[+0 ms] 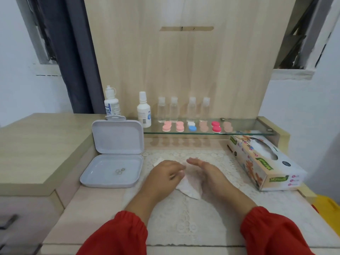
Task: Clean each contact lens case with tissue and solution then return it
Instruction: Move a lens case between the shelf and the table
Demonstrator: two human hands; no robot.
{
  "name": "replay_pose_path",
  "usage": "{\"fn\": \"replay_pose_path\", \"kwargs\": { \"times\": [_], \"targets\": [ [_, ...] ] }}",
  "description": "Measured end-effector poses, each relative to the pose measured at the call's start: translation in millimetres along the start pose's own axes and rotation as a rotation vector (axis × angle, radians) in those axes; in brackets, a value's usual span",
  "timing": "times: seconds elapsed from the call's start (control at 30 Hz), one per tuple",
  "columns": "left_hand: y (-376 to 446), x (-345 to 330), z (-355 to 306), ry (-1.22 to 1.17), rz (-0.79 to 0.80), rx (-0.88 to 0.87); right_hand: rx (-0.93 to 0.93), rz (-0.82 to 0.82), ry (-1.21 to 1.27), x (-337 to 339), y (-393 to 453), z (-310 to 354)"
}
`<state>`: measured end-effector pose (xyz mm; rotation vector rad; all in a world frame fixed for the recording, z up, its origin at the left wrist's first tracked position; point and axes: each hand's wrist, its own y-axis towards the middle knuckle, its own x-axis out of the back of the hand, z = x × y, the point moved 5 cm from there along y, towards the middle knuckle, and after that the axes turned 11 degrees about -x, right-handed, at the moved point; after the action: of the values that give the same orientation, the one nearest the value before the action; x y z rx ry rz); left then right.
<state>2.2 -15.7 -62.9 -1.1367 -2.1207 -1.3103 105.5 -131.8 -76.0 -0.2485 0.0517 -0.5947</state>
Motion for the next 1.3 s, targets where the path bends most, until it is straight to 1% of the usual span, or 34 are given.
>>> {"fn": "replay_pose_path", "kwargs": {
  "times": [0.07, 0.1, 0.13, 0.2, 0.27, 0.33, 0.37, 0.4, 0.43, 0.47, 0.53, 0.57, 0.6, 0.63, 0.73, 0.77, 0.8, 0.83, 0.93, 0.97, 1.0, 1.03, 1.07, 1.17, 1.23, 1.27, 1.3],
  "targets": [
    [-2.2, -8.4, -2.9, 0.055, 0.160, -0.009, 0.024, -0.201, -0.014, 25.9, 4.6, 9.1],
    [-1.1, -11.2, -2.5, 0.074, 0.203, 0.023, 0.068, -0.288, -0.019, 38.9, 6.2, 13.5],
    [0.6, -14.3, -0.7, 0.100, 0.241, 0.062, 0.086, -0.339, 0.035, 48.5, 6.5, 15.0],
    [4.1, -24.3, -4.6, 0.253, 0.360, 0.109, 0.104, -0.369, 0.214, 61.2, 6.7, 13.3],
    [-0.3, -44.6, -28.1, 0.397, 0.480, 0.050, 0.105, -0.399, 0.348, 70.9, 9.4, 10.8],
    [-10.7, -63.1, -62.5, 0.370, 0.568, -0.059, 0.089, -0.416, 0.453, 79.4, 13.8, 10.0],
    [-12.2, -67.8, -70.2, 0.358, 0.612, -0.073, 0.083, -0.417, 0.501, 82.1, 15.1, 10.4],
    [-6.7, -68.5, -65.8, 0.375, 0.628, -0.049, 0.070, -0.424, 0.536, 85.3, 15.4, 10.2],
    [3.8, -66.9, -51.2, 0.414, 0.629, 0.013, 0.055, -0.430, 0.571, 87.2, 15.1, 9.7],
    [15.2, -62.1, -31.6, 0.448, 0.622, 0.108, 0.042, -0.436, 0.597, 88.8, 14.2, 8.5],
    [33.1, -46.8, 8.9, 0.478, 0.598, 0.359, 0.032, -0.434, 0.658, 91.6, 13.5, 7.5],
    [36.6, -44.6, 18.9, 0.484, 0.593, 0.443, 0.033, -0.425, 0.683, 91.6, 13.1, 7.8],
    [36.9, -47.7, 18.1, 0.488, 0.600, 0.469, 0.033, -0.424, 0.688, 92.7, 13.3, 7.7],
    [35.8, -54.5, 7.5, 0.484, 0.614, 0.431, 0.038, -0.420, 0.683, 93.0, 14.2, 6.9],
    [23.7, -79.1, -43.4, 0.409, 0.702, 0.134, 0.063, -0.428, 0.631, 91.1, 16.2, 6.1],
    [23.5, -81.6, -47.3, 0.389, 0.729, 0.078, 0.066, -0.436, 0.614, 90.6, 17.1, 6.7],
    [28.3, -79.5, -40.8, 0.384, 0.737, 0.075, 0.060, -0.453, 0.599, 90.5, 17.0, 7.2],
    [34.2, -73.7, -27.4, 0.396, 0.728, 0.122, 0.056, -0.464, 0.600, 90.0, 16.5, 7.1],
    [40.7, -49.7, 12.6, 0.443, 0.657, 0.388, 0.039, -0.487, 0.612, 90.6, 16.4, 5.0],
    [39.6, -47.6, 16.1, 0.455, 0.640, 0.435, 0.042, -0.489, 0.621, 91.3, 16.9, 4.2],
    [37.0, -49.4, 12.5, 0.462, 0.632, 0.446, 0.043, -0.491, 0.623, 92.1, 17.0, 3.4],
    [33.3, -53.5, 1.9, 0.463, 0.638, 0.418, 0.047, -0.490, 0.625, 92.2, 17.3, 3.5],
    [26.9, -59.5, -11.9, 0.451, 0.659, 0.351, 0.052, -0.487, 0.622, 92.1, 17.0, 4.0],
    [-4.2, -67.1, -53.6, 0.385, 0.748, 0.057, 0.069, -0.464, 0.600, 89.9, 17.3, 4.8],
    [-25.7, -58.6, -65.3, 0.327, 0.797, -0.104, 0.069, -0.460, 0.597, 90.4, 18.1, 3.1],
    [-33.4, -52.6, -64.9, 0.293, 0.808, -0.143, 0.066, -0.461, 0.597, 91.0, 18.5, 2.4],
    [-37.7, -43.4, -61.0, 0.253, 0.809, -0.143, 0.064, -0.463, 0.598, 91.7, 18.7, 2.2]
  ]
}}
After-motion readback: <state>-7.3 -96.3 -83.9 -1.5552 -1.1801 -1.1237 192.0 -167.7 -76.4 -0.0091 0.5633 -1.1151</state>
